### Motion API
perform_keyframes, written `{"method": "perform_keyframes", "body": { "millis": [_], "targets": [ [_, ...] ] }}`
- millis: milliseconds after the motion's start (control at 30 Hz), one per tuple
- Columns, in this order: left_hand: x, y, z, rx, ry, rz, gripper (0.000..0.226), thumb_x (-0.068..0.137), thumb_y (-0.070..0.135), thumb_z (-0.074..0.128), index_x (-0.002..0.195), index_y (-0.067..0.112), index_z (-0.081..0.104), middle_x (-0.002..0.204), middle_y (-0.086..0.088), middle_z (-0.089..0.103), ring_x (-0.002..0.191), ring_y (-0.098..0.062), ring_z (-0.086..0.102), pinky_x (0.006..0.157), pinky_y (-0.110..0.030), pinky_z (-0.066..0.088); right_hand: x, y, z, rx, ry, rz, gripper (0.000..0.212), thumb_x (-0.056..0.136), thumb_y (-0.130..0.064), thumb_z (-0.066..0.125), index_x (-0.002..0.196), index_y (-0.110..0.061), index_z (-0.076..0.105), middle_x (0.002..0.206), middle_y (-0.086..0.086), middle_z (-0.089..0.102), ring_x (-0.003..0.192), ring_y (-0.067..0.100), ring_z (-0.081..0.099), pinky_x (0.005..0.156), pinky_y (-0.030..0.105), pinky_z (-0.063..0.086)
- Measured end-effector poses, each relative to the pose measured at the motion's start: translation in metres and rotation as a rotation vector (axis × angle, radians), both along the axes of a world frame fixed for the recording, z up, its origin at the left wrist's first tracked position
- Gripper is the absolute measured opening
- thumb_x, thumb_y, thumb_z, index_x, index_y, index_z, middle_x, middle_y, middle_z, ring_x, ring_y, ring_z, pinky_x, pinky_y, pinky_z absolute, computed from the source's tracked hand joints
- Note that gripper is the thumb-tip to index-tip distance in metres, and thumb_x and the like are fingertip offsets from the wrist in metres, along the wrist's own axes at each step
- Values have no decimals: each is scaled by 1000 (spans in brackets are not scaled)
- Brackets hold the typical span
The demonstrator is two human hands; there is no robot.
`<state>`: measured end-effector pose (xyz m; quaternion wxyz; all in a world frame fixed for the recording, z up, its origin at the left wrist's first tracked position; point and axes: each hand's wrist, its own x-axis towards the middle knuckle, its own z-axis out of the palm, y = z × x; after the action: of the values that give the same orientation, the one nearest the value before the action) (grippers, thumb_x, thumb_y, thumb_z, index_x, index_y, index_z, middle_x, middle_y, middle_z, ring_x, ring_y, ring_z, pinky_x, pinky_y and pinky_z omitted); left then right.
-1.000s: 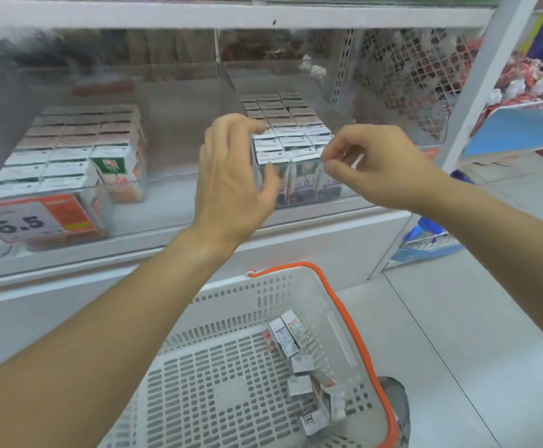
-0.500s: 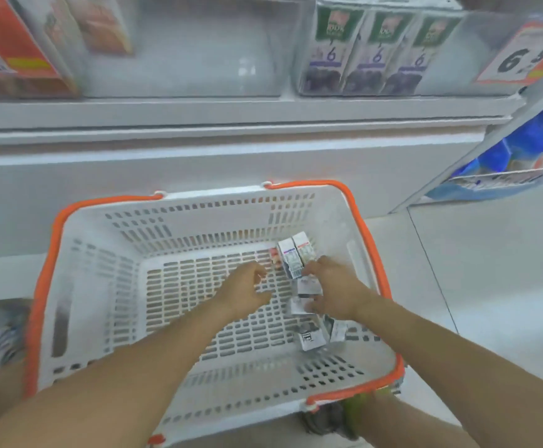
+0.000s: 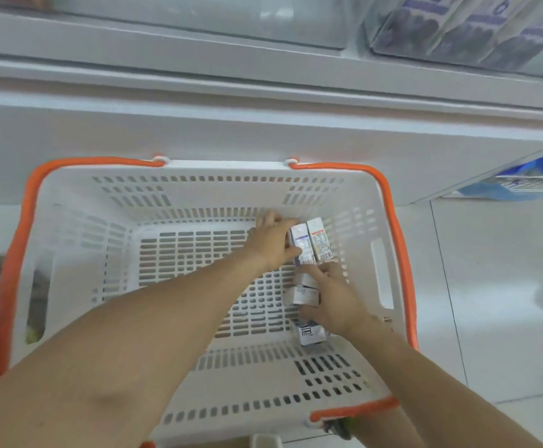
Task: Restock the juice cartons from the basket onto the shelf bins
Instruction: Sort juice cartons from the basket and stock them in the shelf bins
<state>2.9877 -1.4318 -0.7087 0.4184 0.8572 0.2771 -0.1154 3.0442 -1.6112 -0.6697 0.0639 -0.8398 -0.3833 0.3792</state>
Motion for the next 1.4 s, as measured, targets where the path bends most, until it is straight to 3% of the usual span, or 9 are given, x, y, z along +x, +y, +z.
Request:
{"method": "perform_keyframes", "body": {
  "millis": [300,467,567,667,800,967,1167,1267,1400],
  "targets": [
    [-24,11,8,19,-97,31,55,65,35,89,108,18,59,116,4,57,113,-19,48,95,-35,41,-12,-6,-7,14,108,93,47,78,-16,76,118,-35,61,134,-3,28,118,23,53,90,15,36],
    [-50,8,15,-76,-97,115,49,64,32,92,97,15,60,90,7,57,85,-16,54,76,-32,47,-24,-4,8,123,90,130,45,81,-27,77,122,-40,61,161,3,3,151,27,10,116,40,34],
    [-65,17,22,-190,-60,309,48,63,39,92,96,16,65,82,5,54,76,-14,54,76,-31,49,-20,7,32,120,54,158,46,82,-33,78,125,-36,61,159,1,23,149,24,14,119,44,26],
    [-78,34,42,-407,-69,400,42,65,41,90,61,11,60,60,-6,43,60,-17,48,65,-29,43,-9,19,68,98,87,143,47,86,-24,75,130,-27,58,140,-3,51,131,17,45,108,24,34],
    [-93,50,89,-890,-82,408,43,67,39,88,93,7,77,107,-16,71,100,-27,64,88,-38,57,16,44,137,52,106,129,40,86,-25,76,122,-26,57,116,-7,59,105,16,58,84,18,43],
    [-98,45,150,-1144,-250,449,25,80,27,76,96,8,73,105,-20,66,94,-30,63,83,-41,58,34,80,238,32,27,146,39,88,-33,72,123,-26,56,105,-2,67,79,17,65,55,11,45],
    [-110,44,223,-923,-304,303,34,83,26,74,106,1,68,115,-30,65,95,-32,65,85,-43,55,13,99,297,250,94,81,34,87,-35,73,113,-23,56,86,-1,75,79,23,68,64,35,53],
    [-117,58,263,-639,-283,85,52,74,43,81,110,8,69,111,-12,73,108,-27,68,110,-51,41,-1,118,312,392,107,80,31,86,-31,75,108,-16,59,86,12,74,67,20,64,62,36,52],
    [-129,92,327,-217,-201,-102,59,63,66,80,104,23,74,106,2,76,105,-18,70,102,-49,49,-26,137,334,613,191,18,25,87,-22,73,104,-7,62,87,21,72,60,19,63,58,28,56]
  ]
}}
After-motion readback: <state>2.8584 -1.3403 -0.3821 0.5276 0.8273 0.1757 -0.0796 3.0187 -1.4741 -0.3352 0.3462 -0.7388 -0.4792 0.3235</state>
